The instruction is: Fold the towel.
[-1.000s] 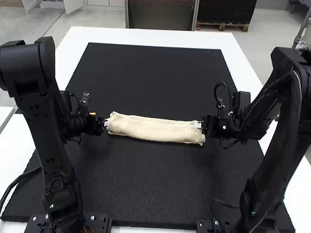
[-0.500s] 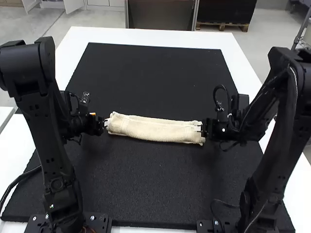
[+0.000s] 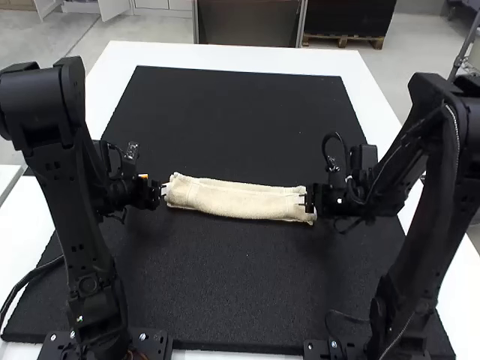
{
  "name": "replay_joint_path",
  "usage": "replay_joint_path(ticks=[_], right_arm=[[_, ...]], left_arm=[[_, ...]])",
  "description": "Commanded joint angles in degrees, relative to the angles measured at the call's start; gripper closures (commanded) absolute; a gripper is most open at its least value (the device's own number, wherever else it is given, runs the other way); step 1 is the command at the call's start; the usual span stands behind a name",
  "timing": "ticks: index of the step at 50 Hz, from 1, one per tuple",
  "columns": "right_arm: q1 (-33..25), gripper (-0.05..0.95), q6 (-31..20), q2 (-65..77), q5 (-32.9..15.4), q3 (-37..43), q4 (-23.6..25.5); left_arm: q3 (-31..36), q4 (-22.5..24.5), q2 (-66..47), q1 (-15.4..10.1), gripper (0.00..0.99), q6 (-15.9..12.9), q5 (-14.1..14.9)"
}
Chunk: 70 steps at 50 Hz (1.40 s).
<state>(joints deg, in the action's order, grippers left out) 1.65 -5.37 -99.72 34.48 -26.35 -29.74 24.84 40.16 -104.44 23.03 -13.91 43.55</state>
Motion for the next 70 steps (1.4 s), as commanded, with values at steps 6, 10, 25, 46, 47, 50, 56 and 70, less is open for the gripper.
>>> replay_joint_path(ticks=[6,10,25,46,47,50,56,70], right_arm=[[0.90,0.22,0.71,-1.09,1.03,-0.63,0.03],[0.81,0.36,0.71,-1.35,0.94,-0.63,0.03],[0.63,0.92,0.44,-3.02,0.94,-0.63,-0.15],[0.55,0.92,0.97,-0.56,1.20,-0.99,-0.32],[0.63,0.92,1.15,-0.30,1.20,-1.07,-0.32],[0.63,0.92,1.67,0.58,1.29,-1.34,-0.23],[0.63,0.92,1.85,2.25,1.38,-2.13,0.47],[2.04,0.92,3.43,5.77,1.91,-3.53,2.14]], left_arm=[[-0.76,0.44,1.88,0.70,0.038,-0.77,1.45],[-0.76,0.44,1.79,0.70,0.038,-0.77,1.54],[-0.76,0.44,1.88,0.70,0.038,-0.68,1.80],[-0.76,1.32,1.79,1.32,0.038,-0.41,1.80],[-0.67,1.32,1.88,1.58,0.038,-0.41,1.80],[-0.76,1.50,1.88,2.29,0.038,-0.41,1.71],[-0.76,1.76,1.79,3.60,0.038,-0.41,1.71],[-0.76,1.59,1.88,5.36,0.038,-0.85,2.24]])
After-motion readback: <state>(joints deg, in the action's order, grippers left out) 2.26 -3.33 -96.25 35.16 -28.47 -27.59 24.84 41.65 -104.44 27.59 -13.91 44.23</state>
